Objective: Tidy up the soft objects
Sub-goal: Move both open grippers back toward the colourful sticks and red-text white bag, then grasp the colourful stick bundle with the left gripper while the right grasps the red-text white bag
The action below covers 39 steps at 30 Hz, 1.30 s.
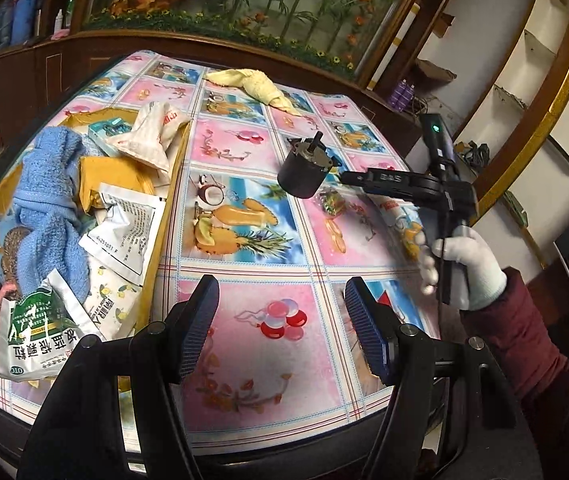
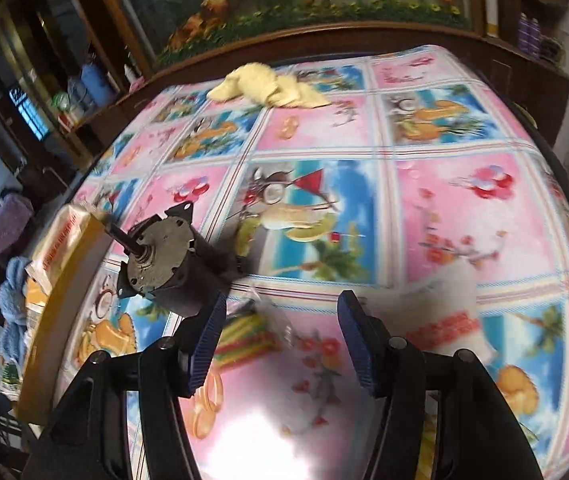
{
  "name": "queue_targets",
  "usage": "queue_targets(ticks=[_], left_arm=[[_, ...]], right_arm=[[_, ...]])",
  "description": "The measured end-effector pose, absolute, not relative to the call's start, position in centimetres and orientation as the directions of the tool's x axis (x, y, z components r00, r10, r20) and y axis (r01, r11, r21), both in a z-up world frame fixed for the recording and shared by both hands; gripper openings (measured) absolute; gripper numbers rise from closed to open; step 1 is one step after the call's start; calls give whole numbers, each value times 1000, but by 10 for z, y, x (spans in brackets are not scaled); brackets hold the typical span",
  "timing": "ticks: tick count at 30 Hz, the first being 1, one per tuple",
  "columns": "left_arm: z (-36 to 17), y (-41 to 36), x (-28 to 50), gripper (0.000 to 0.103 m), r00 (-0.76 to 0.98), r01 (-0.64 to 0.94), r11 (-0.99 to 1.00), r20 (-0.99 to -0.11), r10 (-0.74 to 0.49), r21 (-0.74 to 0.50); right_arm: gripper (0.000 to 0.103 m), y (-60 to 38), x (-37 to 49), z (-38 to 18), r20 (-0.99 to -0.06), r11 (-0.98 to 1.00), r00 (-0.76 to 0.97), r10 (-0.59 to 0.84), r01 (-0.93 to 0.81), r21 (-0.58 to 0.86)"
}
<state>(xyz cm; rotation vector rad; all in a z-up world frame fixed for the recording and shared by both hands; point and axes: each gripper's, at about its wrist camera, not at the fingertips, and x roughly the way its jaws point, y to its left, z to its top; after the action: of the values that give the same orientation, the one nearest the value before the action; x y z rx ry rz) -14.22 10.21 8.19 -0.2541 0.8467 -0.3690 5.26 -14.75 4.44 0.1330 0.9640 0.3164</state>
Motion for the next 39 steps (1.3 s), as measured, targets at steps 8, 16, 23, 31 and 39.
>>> queue_targets(ticks=[8,16,23,31,39], left_arm=[[74,103,-137,66,594,210,911,-694,-407,-354],[69,85,-136,66,553,258,903,-714,-430,-344],[58,58,-130,66,503,317,892,-740,-446,-322],[45,30,-105,66,493,345,912,-784,-377,-222],[17,7,-64,66,465,355,925,-833,-301,-136]], right_arm=[[41,-103,31,28,-812,915,476,337,-368,164],[43,-121,-14,58,-743,790,363,562,-500,354],[74,-247,-1,72,-732,928,578,361,-146,342],[74,-257,30,26,-805,918,480,349,-4,396],[74,-200,62,30,-838,946,447,313,-68,317]])
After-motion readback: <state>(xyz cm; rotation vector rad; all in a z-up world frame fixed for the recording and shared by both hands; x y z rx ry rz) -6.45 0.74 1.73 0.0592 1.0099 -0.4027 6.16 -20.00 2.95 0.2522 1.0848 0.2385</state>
